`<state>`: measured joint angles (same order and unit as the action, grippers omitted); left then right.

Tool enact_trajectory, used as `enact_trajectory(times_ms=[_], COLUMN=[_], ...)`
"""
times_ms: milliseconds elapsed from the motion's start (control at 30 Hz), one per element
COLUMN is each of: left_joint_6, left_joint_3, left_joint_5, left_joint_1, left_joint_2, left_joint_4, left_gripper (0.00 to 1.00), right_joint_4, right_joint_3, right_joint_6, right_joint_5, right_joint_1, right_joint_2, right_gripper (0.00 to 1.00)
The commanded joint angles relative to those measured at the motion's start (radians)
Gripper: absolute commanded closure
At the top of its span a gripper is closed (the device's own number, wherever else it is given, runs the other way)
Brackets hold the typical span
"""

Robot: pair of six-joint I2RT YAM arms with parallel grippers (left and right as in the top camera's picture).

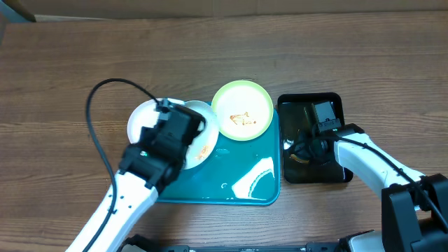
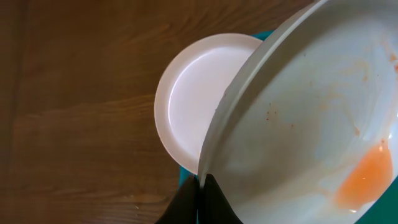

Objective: Clean dirty plates on tray and stack at the side
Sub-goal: 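Lift the cleaned white plate off the teal tray with the left gripper, then place the white plate on the table left of the tray and release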

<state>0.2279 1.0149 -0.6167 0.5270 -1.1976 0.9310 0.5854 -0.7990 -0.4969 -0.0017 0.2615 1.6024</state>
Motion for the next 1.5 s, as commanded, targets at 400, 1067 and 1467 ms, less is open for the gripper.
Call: enact_trajectory(times_ms=[400,1067,1467], left_joint_6=[0.02,0.024,0.117], left_joint_3=[0.022,0.022,0.176], left_joint_5=[-0.483,-0.49,-0.137], left_joint_1=[0.343,0.339,-0.11], left_joint_2=[-0.104,-0.124,-0.098], left_joint_4=[-0.005,0.0,0.172], left_gripper=[0.96,0.96,0.96], right_joint_4=[0.013,0.014,0.015], right_joint_3=[0.046,0.046,0.046], right_joint_6=[0.003,0.003,0.006], right_joint_5=[-0.06,-0.06,-0.06], right_joint_1=[0.006,0.006,0.006], right_joint_2=[0.045,0.045,0.045], right_gripper=[0.95,0.96,0.96])
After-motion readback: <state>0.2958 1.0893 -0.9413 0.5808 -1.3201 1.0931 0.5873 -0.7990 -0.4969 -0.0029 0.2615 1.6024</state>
